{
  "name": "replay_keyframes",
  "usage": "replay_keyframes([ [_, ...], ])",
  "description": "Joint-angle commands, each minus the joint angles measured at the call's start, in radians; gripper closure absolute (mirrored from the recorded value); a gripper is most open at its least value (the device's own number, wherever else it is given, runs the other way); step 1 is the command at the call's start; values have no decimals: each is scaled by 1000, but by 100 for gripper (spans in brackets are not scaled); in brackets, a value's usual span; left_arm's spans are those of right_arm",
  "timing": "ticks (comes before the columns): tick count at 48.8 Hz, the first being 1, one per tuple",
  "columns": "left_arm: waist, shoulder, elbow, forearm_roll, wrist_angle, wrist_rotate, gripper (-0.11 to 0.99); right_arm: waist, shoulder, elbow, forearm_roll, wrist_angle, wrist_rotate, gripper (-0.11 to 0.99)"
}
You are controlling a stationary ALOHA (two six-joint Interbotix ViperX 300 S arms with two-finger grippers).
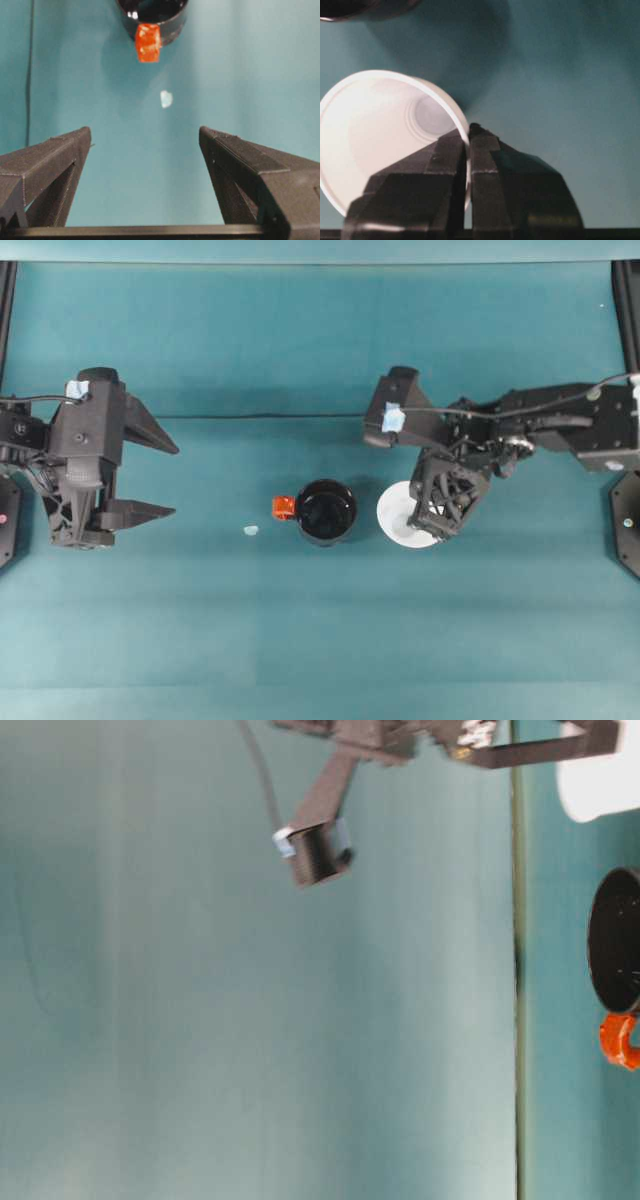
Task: Put the paper cup into the moved red handle cup holder.
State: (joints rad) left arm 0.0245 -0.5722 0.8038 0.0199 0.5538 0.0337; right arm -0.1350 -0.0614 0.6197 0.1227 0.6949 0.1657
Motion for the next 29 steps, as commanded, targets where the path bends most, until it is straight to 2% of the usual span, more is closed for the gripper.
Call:
replay_keyframes([
  [1,-2,-3,-12,3,-8,-2,-8,-11,-58,-84,-2,86,8,98],
  [7,-2,-5,-12,3,-6,-2,-8,-26,-100,-167,-17,189,3,98],
  [14,-2,-3,-12,3,-6,-2,-8,-31,-115,-241,-34,273,2,98],
  [20,-2,-6,-12,2,-6,-3,-8,-29,-106,-282,-34,305,0,98],
  [29,-2,-8,-12,3,-6,-3,-8,-25,-72,-328,-34,305,-3,98],
])
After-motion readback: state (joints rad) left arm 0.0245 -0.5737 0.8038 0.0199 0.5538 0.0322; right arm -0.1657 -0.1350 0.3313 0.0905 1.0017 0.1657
